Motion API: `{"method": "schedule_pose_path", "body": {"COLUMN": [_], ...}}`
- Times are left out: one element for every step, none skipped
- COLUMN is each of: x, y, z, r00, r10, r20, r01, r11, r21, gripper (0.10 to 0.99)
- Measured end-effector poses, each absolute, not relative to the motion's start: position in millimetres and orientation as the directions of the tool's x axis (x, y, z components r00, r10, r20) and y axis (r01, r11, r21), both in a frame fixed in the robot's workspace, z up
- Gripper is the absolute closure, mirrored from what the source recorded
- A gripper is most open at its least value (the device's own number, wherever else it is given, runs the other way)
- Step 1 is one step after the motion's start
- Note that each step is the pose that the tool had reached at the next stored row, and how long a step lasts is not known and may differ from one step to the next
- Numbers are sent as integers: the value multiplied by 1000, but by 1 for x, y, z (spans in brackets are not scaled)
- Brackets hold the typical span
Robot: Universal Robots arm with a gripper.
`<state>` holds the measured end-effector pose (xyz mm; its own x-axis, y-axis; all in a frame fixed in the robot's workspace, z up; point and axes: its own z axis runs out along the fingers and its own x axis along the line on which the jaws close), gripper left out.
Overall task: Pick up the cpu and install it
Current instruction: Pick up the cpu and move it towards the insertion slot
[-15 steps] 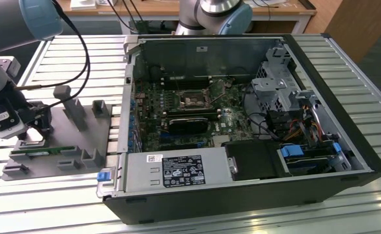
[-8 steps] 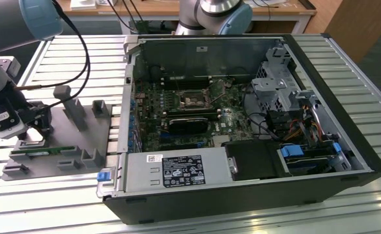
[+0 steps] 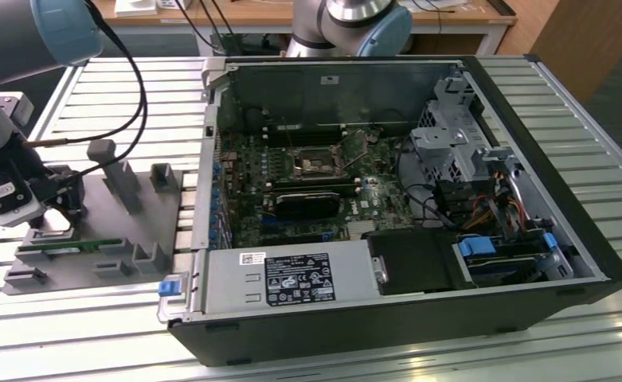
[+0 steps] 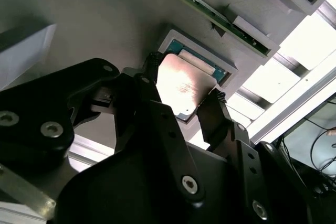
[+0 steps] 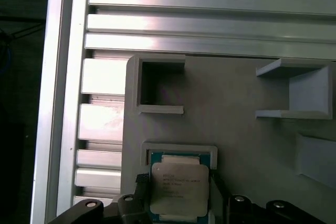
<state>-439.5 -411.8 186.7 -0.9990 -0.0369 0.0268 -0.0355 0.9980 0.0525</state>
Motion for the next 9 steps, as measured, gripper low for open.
{"method": "schedule_pose_path", "body": {"x": [-440, -440, -440, -440, -440, -440, -440, -440, -441], "y": [-412, -412, -412, -412, -412, -412, -412, -412, -412], "z": [187, 188, 188, 188, 189, 189, 189, 189, 189], "r00": [-999, -999, -999, -999, -999, -999, -999, -999, -999], "r10": [-37, -37, -37, -37, -37, -37, -37, -37, -37], "r20": [26, 26, 25, 25, 24, 22, 20, 18, 17], "r01": [-35, -35, -36, -36, -36, -36, -36, -36, -36], "r11": [998, 998, 998, 998, 998, 998, 998, 998, 998], "r21": [52, 52, 52, 52, 52, 52, 52, 52, 52], "gripper": [510, 510, 451, 451, 451, 451, 451, 451, 451]}}
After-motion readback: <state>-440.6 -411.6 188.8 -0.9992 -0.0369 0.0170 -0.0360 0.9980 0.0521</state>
